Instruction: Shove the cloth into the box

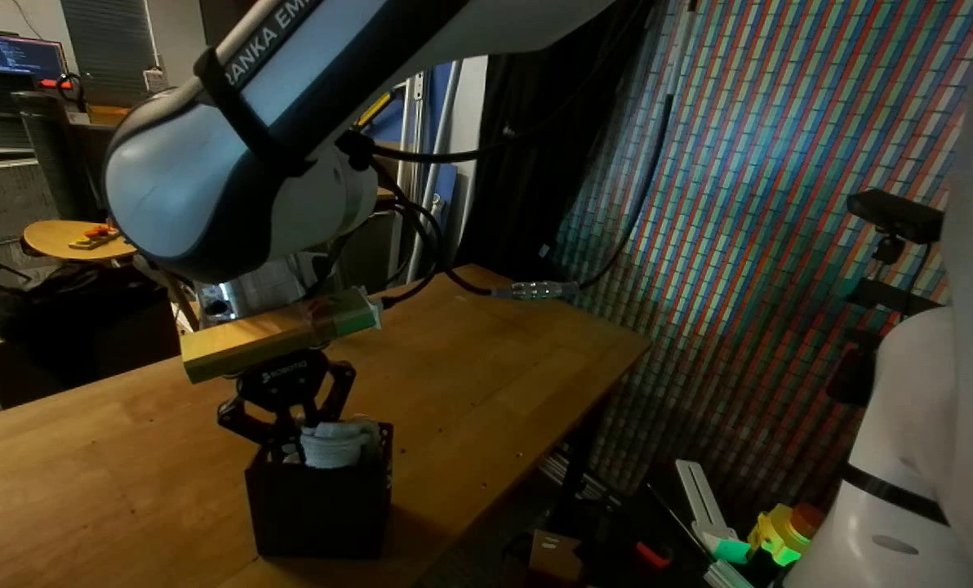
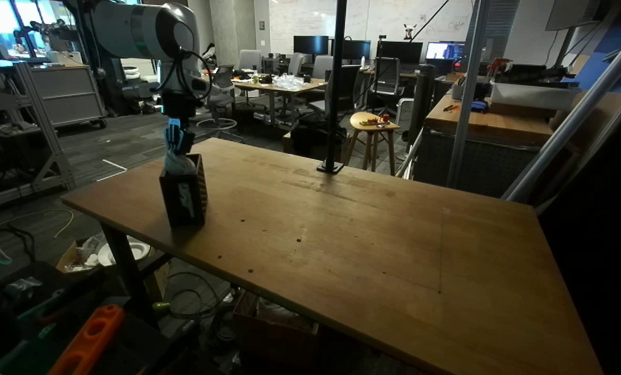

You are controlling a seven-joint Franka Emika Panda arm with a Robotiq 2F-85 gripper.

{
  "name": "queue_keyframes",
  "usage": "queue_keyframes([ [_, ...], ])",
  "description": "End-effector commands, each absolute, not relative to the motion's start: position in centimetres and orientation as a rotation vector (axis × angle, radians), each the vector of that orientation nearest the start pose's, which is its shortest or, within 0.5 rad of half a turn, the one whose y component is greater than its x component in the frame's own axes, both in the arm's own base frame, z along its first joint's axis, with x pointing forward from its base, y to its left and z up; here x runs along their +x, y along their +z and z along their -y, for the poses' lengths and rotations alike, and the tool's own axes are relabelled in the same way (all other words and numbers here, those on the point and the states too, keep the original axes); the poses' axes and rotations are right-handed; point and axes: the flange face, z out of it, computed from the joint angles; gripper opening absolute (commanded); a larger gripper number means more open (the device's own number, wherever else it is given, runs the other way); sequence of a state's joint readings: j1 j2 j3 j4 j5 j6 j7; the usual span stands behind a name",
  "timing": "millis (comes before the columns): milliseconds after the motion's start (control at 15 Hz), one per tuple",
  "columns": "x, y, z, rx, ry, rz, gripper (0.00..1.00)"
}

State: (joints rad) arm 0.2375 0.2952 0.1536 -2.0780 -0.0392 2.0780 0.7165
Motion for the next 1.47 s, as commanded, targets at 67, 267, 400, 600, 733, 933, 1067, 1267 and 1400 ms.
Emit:
queue_keyframes([
  [67,50.2,26.7,-20.5,-3.234,0.283,-0.566,0.03],
  [267,50.1,25.7,-20.8,-3.226,0.245,-0.572,0.03],
  [400,49.9,25.0,-20.8,-3.210,0.227,-0.585,0.03],
  [600,49.5,23.7,-20.6,-3.183,0.213,-0.615,0.03],
  [733,49.0,22.8,-20.3,-3.167,0.207,-0.642,0.03],
  [933,48.1,21.2,-19.9,-3.134,0.202,-0.673,0.03],
  [1067,47.4,20.3,-19.5,-3.108,0.194,-0.706,0.03],
  [1267,46.6,19.3,-19.1,-3.074,0.190,-0.750,0.03],
  [1400,46.3,19.0,-19.1,-3.055,0.187,-0.767,0.03],
])
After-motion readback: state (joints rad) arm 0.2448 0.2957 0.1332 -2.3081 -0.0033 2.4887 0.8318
